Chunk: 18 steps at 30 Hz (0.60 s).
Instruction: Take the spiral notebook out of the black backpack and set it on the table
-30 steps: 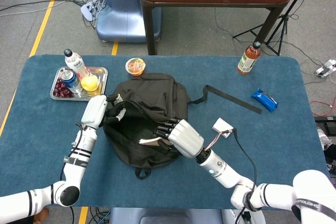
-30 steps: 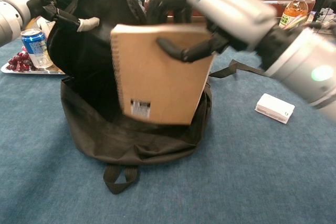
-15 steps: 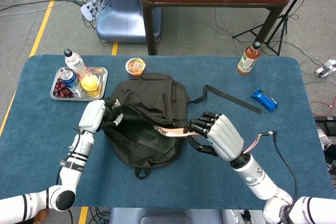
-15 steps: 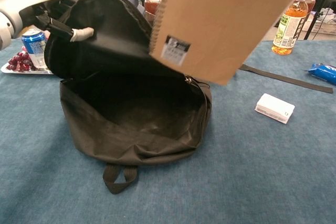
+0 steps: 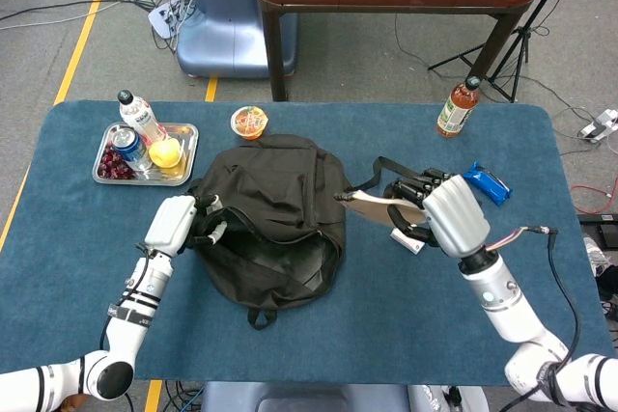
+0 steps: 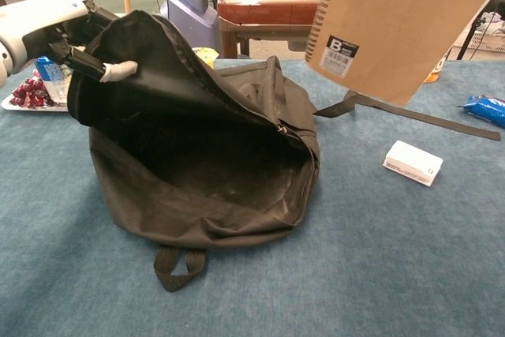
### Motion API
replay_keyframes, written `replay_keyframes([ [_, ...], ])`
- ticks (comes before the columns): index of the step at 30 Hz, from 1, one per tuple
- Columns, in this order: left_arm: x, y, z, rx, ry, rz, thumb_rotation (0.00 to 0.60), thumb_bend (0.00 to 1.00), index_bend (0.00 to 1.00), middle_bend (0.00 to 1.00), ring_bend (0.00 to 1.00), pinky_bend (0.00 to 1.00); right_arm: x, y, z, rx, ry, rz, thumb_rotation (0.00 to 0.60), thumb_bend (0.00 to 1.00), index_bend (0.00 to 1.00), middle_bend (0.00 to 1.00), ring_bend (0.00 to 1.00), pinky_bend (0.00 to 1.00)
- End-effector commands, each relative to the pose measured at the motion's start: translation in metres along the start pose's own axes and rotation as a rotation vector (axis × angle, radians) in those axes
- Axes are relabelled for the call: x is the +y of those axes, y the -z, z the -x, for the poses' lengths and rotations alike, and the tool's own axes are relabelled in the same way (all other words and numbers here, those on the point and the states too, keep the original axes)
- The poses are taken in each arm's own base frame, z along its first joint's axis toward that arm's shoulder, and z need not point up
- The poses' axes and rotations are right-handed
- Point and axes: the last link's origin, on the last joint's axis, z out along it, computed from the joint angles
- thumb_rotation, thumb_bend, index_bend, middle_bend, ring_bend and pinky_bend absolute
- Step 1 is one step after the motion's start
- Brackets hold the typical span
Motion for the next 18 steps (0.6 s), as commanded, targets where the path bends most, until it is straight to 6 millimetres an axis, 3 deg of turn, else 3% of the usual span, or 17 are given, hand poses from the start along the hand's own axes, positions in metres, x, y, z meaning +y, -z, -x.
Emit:
replay_keyframes([
  [1,0.000,0.001,0.001,-0.003,-0.002,0.000,0.600,0.49,0.74,0.67,0.52,0.36,0.023,-0.024,0.020,-0.002,0.058,0.044,0.600,0.55,0.97,0.73,0.69,0.64],
  [6,0.000,0.005,0.000,-0.006,-0.004,0.000,0.600,0.49,0.74,0.67,0.52,0.36,0.044,-0.047,0.049,-0.001,0.125,0.052,0.600,0.55,0.97,0.73,0.68,0.63],
  [13,0.001,0.009,0.001,-0.013,-0.003,0.004,0.600,0.48,0.74,0.66,0.52,0.36,0.052,-0.062,0.102,-0.103,0.160,0.044,0.600,0.53,0.96,0.68,0.64,0.58],
  [15,0.002,0.011,0.001,-0.017,-0.004,0.006,0.600,0.48,0.74,0.66,0.52,0.36,0.051,-0.062,0.115,-0.132,0.149,0.053,0.600,0.52,0.87,0.64,0.60,0.54],
  [18,0.002,0.012,0.001,-0.018,-0.004,0.006,0.600,0.48,0.74,0.66,0.52,0.36,0.049,-0.059,0.129,-0.182,0.118,0.070,0.600,0.49,0.67,0.54,0.48,0.46],
])
